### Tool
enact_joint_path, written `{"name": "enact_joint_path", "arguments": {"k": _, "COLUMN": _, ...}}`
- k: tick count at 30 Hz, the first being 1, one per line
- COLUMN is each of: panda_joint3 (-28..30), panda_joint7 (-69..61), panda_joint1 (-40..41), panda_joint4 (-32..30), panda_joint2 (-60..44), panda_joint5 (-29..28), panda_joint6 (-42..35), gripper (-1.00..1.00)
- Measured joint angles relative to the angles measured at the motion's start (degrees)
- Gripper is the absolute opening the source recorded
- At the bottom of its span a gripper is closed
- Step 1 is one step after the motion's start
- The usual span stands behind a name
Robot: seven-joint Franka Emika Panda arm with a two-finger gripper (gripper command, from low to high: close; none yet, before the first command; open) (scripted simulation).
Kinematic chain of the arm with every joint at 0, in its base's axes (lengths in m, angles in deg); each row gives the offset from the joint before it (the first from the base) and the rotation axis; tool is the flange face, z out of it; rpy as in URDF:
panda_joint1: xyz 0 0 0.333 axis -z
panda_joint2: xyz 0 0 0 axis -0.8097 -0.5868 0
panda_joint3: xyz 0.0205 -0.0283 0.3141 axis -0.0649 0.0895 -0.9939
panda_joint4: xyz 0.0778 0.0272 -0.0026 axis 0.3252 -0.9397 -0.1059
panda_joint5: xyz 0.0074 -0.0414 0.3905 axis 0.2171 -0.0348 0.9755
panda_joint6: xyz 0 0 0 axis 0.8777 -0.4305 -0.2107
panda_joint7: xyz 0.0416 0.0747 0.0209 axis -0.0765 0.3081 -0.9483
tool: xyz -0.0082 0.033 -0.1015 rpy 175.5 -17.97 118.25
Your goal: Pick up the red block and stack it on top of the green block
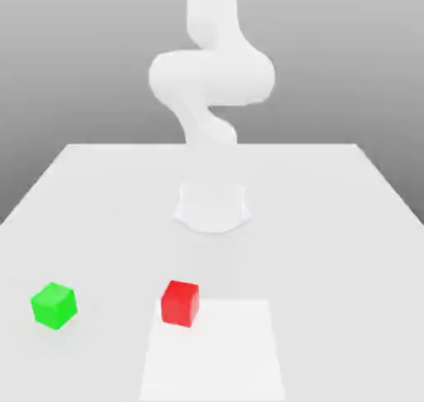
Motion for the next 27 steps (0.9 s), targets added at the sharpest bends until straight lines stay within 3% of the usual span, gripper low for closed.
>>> {"name": "enact_joint_path", "arguments": {"k": 17, "panda_joint3": 2.3, "panda_joint7": 5.3, "panda_joint1": 5.3, "panda_joint4": -29.2, "panda_joint2": -34.6, "panda_joint5": -0.6, "panda_joint6": 25.4, "gripper": 0.0}}
{"name": "enact_joint_path", "arguments": {"k": 24, "panda_joint3": 1.0, "panda_joint7": 3.9, "panda_joint1": 6.6, "panda_joint4": -29.2, "panda_joint2": -51.7, "panda_joint5": 1.8, "panda_joint6": 39.5, "gripper": 0.0}}
{"name": "enact_joint_path", "arguments": {"k": 25, "panda_joint3": 0.7, "panda_joint7": 3.8, "panda_joint1": 6.8, "panda_joint4": -29.0, "panda_joint2": -52.9, "panda_joint5": 1.9, "panda_joint6": 40.5, "gripper": -1.0}}
{"name": "enact_joint_path", "arguments": {"k": 27, "panda_joint3": 0.7, "panda_joint7": 3.9, "panda_joint1": 6.8, "panda_joint4": -29.0, "panda_joint2": -52.9, "panda_joint5": 1.9, "panda_joint6": 40.5, "gripper": -1.0}}
